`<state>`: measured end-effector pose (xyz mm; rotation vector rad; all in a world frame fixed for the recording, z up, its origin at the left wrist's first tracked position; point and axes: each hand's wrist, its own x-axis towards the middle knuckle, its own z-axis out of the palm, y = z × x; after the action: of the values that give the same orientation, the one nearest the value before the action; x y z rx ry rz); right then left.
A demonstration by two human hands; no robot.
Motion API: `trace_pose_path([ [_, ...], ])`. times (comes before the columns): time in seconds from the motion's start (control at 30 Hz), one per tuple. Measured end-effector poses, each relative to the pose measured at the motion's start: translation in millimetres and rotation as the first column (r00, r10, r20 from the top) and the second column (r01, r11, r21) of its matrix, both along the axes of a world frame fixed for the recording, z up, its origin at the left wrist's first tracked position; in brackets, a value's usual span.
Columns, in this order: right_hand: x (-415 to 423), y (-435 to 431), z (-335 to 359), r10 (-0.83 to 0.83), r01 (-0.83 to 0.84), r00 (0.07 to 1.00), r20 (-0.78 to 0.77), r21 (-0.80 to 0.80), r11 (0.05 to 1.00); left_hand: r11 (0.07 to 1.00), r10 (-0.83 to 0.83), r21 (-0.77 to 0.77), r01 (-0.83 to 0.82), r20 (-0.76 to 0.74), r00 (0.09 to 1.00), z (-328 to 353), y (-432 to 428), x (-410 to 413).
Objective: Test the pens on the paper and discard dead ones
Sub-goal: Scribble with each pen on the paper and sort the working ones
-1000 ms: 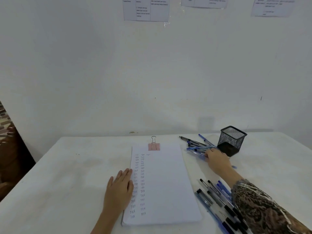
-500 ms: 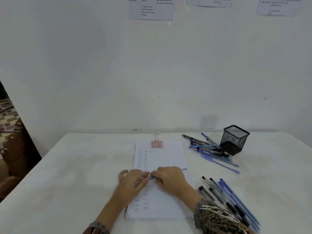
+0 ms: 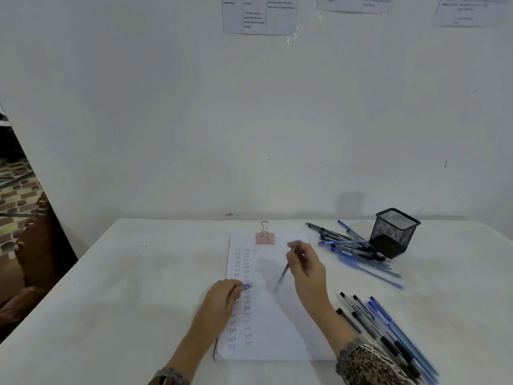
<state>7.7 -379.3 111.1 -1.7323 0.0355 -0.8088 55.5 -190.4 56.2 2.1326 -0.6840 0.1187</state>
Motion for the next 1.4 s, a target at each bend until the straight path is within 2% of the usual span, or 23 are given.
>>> trace_pose_path([
  [0.03,-2.3,5.8,2.1,0.052,-0.046,0.998,-0.019,0.230,0.972,1.000,0.003,0.002,-0.003,-0.005,1.000,0.0,0.1,0.1],
  [0.07,-3.3,9.8,0.7,0.066,-0.050,0.997,-0.036,0.349,0.936,1.000,0.004,0.004,-0.004,-0.010,1.000,-0.2,0.4,0.3],
  [0.13,-4.5,15.6,-4.2,0.065,-0.024,0.995,-0.078,0.439,0.898,1.000,0.007,0.014,-0.007,-0.014,1.000,0.8,0.6,0.0],
  [0.33,-3.6,15.8,-13.1,0.051,0.003,0.995,-0.081,0.565,0.825,1.000,0.013,-0.003,-0.013,-0.027,1.000,3.1,0.2,-1.9],
  [0.47,-2.5,19.8,-18.5,0.194,-0.090,0.975,-0.111,0.602,0.794,1.000,0.017,0.017,-0.016,-0.039,0.999,2.3,1.3,-1.2],
  [0.6,-3.1,22.2,-26.7,0.272,-0.140,0.954,-0.128,0.612,0.778,0.984,0.099,-0.135,-0.112,-0.097,0.990,8.1,3.4,1.5],
  [0.7,-7.2,12.1,-24.0,0.335,-0.163,0.925,-0.179,0.610,0.776,0.988,0.072,-0.128,-0.085,-0.106,0.992,8.0,3.3,1.0],
  [0.77,-9.2,-5.2,-11.8,0.360,-0.194,0.889,-0.283,0.478,0.857,0.985,0.059,-0.156,-0.076,-0.114,0.992,8.6,3.8,0.2],
  [0.8,-9.5,-14.0,-2.9,0.322,-0.225,0.863,-0.389,0.276,0.935,0.982,0.060,-0.170,-0.079,-0.114,0.992,8.6,4.3,0.0],
  [0.83,-8.6,-21.9,4.6,0.202,-0.268,0.828,-0.523,-0.052,0.962,0.982,0.066,-0.170,-0.084,-0.109,0.992,8.5,4.2,-0.3],
  [0.87,-5.9,-26.6,10.9,0.023,-0.338,0.791,-0.612,-0.405,0.850,0.984,0.059,-0.160,-0.075,-0.104,0.993,9.4,3.5,-1.7],
  [0.9,-2.1,-28.8,15.2,-0.155,-0.397,0.778,-0.609,-0.668,0.629,0.987,0.053,-0.148,-0.068,-0.104,0.993,10.2,2.7,-3.0],
  [0.93,2.8,-30.3,17.5,-0.269,-0.422,0.781,-0.564,-0.793,0.439,0.989,0.051,-0.133,-0.065,-0.103,0.993,10.9,2.5,-4.6],
  [0.97,7.9,-29.8,20.4,-0.315,-0.399,0.791,-0.524,-0.833,0.384,0.990,0.063,-0.122,-0.073,-0.088,0.994,10.0,2.9,-4.8],
  [1.0,13.2,-28.5,23.9,-0.309,-0.346,0.808,-0.502,-0.828,0.441,0.989,0.088,-0.112,-0.094,-0.057,0.994,6.4,3.9,-3.5],
  [1.07,27.1,-27.5,23.9,-0.209,-0.161,0.864,-0.458,-0.645,0.747,0.984,0.178,-0.013,-0.178,-0.007,0.984,0.9,4.8,2.7],
  [1.1,34.7,-26.0,21.0,-0.142,-0.068,0.893,-0.428,-0.439,0.896,0.973,0.220,0.067,-0.221,0.017,0.975,-1.2,4.3,4.8],
  [1.13,42.7,-24.3,18.3,-0.052,-0.005,0.921,-0.387,-0.146,0.989,0.956,0.240,0.165,-0.243,0.036,0.970,-2.2,3.2,5.4],
  [1.17,50.7,-21.4,16.1,0.061,0.001,0.940,-0.335,0.182,0.983,0.933,0.229,0.275,-0.233,0.046,0.972,-2.4,1.2,5.9],
  [1.2,59.2,-17.9,14.0,0.162,-0.027,0.950,-0.266,0.447,0.894,0.900,0.209,0.381,-0.214,0.056,0.976,-2.1,-0.3,5.8],
  [1.23,68.1,-15.5,10.8,0.222,-0.056,0.954,-0.202,0.606,0.793,0.871,0.198,0.449,-0.200,0.052,0.979,-2.3,-1.4,6.1],
  [1.3,84.2,-10.8,3.7,0.230,-0.063,0.960,-0.163,0.671,0.739,0.845,0.205,0.498,-0.196,0.038,0.978,-1.8,-3.1,6.3],
  [1.4,100.5,-2.7,-5.1,0.181,-0.036,0.965,-0.190,0.587,0.809,0.819,0.209,0.538,-0.199,0.042,0.977,-2.5,-2.2,7.7],
])
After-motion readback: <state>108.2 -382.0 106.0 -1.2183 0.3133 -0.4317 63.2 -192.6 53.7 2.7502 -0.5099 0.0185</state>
